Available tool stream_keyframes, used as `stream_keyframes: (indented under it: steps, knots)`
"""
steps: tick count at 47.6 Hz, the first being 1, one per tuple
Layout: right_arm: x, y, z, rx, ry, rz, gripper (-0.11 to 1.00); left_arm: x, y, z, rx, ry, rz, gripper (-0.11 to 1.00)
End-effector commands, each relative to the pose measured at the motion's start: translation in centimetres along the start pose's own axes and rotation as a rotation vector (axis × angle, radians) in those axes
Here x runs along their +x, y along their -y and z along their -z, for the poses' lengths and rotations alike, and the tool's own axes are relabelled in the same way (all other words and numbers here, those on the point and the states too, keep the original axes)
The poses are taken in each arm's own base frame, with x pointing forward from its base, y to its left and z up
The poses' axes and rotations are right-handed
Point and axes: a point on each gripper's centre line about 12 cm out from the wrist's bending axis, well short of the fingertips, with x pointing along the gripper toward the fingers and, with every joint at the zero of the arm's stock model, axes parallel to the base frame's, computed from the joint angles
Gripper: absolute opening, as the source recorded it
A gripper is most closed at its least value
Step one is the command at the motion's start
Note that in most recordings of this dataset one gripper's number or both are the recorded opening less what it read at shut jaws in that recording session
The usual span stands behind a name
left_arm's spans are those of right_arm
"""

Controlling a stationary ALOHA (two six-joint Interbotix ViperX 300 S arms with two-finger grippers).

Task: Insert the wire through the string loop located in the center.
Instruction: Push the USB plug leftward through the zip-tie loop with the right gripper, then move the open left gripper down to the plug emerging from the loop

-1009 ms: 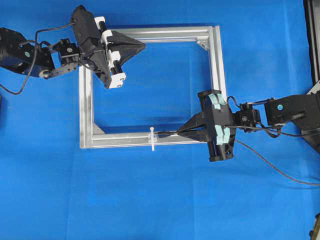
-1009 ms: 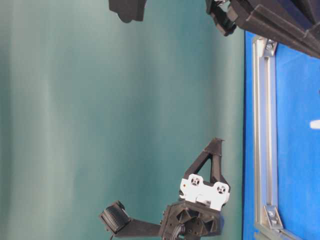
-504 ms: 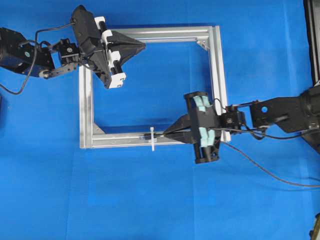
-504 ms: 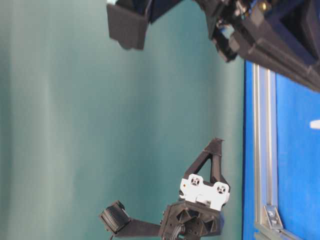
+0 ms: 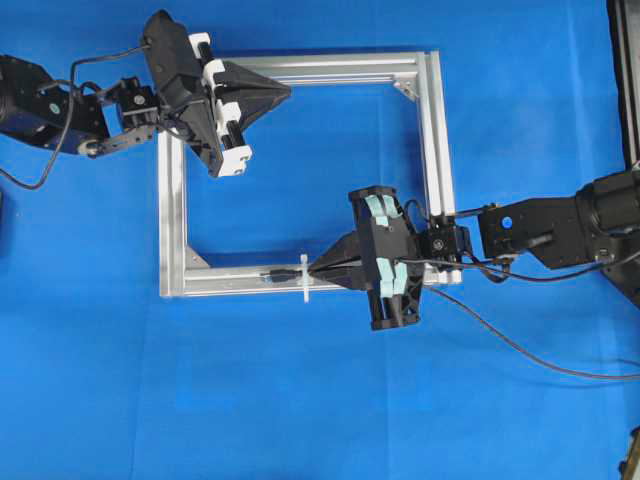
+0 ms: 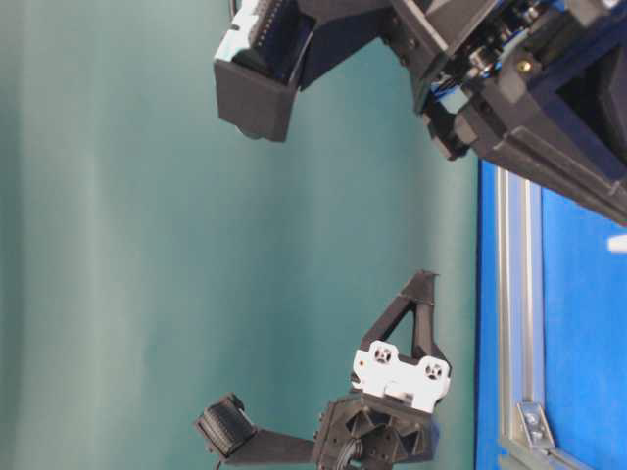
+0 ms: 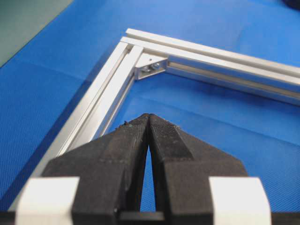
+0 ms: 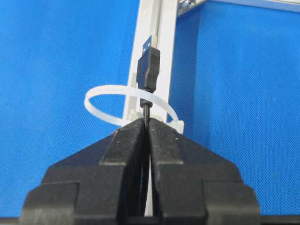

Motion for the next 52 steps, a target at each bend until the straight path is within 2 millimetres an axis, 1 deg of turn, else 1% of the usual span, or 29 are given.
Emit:
stream_keyframes:
  steps: [1, 15, 21, 31, 44, 52]
  knots:
    - [-0.1, -0.1, -1.1, -0.001, 0.032, -0.004, -0.02, -0.1, 0.0, -1.4, 0.002, 0.041, 0.004, 0.00]
    - [-0.1, -0.1, -1.1, -0.001, 0.032, -0.004, -0.02, -0.3, 0.3, -1.3, -0.005, 0.038, 0.010, 0.00]
    - [-0.1, -0.1, -1.1, -0.001, 0.031, -0.003, -0.02, -0.7, 1.3, -0.9, -0.001, 0.026, 0.038, 0.00]
    - [0.0, -0.2, -1.2, -0.004, 0.035, -0.004, -0.02, -1.8, 4.5, -0.4, 0.000, 0.013, 0.125, 0.00]
    - [-0.1, -0.2, -1.1, -0.004, 0.035, -0.004, -0.02, -3.7, 9.5, 0.6, 0.003, -0.016, 0.267, 0.00]
    - [-0.1, -0.2, -1.1, -0.004, 0.035, -0.004, -0.02, -4.9, 12.1, 1.0, -0.021, -0.032, 0.347, 0.00]
